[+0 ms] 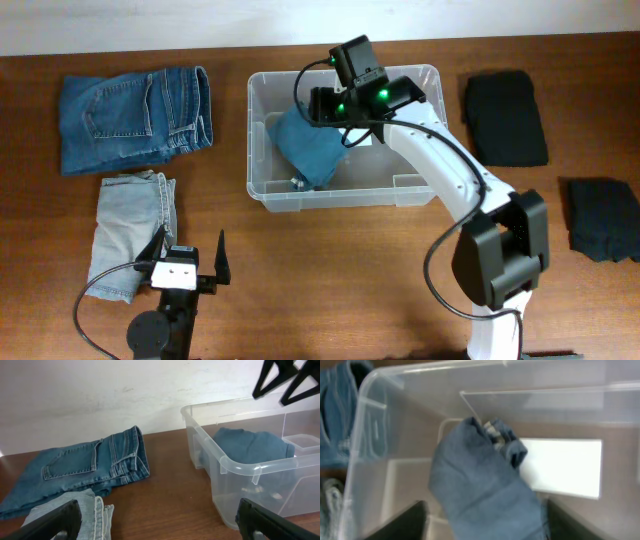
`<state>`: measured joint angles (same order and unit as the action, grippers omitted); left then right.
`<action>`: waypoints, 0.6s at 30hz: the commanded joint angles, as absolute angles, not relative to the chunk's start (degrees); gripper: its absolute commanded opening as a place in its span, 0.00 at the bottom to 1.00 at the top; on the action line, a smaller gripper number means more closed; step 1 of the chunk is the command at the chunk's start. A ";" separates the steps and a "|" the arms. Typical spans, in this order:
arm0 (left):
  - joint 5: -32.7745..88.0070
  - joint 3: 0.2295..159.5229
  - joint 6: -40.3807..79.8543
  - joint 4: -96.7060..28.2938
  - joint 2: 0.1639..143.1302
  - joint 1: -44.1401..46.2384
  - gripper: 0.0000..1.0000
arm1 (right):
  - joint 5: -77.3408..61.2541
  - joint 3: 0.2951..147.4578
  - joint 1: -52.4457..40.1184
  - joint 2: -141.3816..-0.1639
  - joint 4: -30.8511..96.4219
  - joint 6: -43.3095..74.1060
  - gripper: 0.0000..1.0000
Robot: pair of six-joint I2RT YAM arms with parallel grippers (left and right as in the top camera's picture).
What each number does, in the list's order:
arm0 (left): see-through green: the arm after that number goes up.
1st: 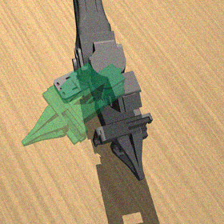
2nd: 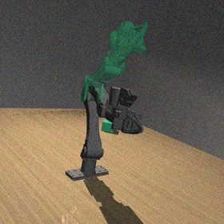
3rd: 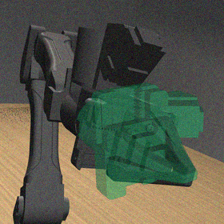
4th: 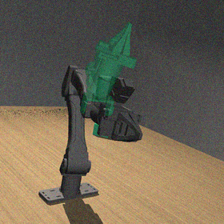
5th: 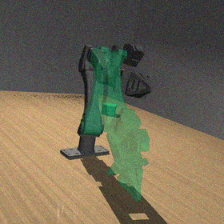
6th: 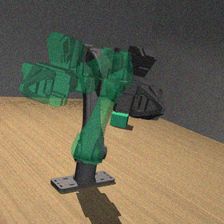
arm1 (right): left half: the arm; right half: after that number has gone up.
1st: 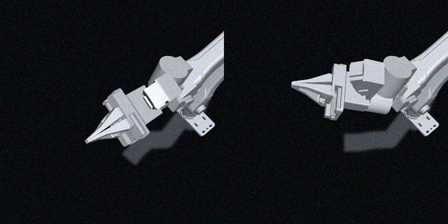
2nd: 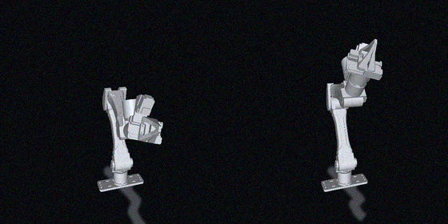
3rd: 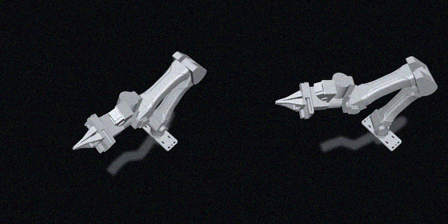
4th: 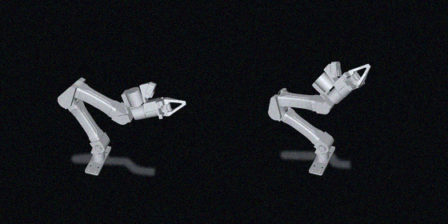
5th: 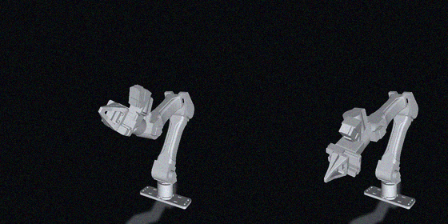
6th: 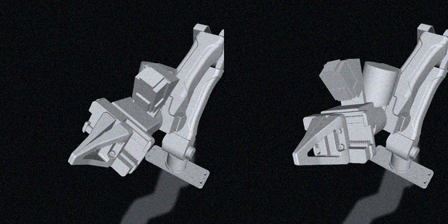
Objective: Pack container
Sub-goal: 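Lower the denim into the container's left side and press it down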
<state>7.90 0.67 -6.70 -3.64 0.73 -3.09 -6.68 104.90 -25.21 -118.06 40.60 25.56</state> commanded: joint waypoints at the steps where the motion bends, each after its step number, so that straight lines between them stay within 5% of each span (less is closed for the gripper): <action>1: 7.51 0.51 -7.42 -3.92 0.40 -3.53 0.99 | -6.63 105.43 -25.19 -121.75 39.62 25.10 0.49; 7: 7.51 0.51 -7.42 -3.95 0.40 -3.53 0.99 | -3.49 105.43 -25.08 -126.21 39.64 23.97 0.15; 18: 7.51 0.51 -7.40 -3.95 0.40 -3.53 0.99 | -2.55 105.43 -25.76 -127.94 43.68 24.58 0.12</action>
<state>7.90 0.67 -6.70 -3.64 0.73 -3.09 -2.68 104.90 -25.28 -127.70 42.92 24.43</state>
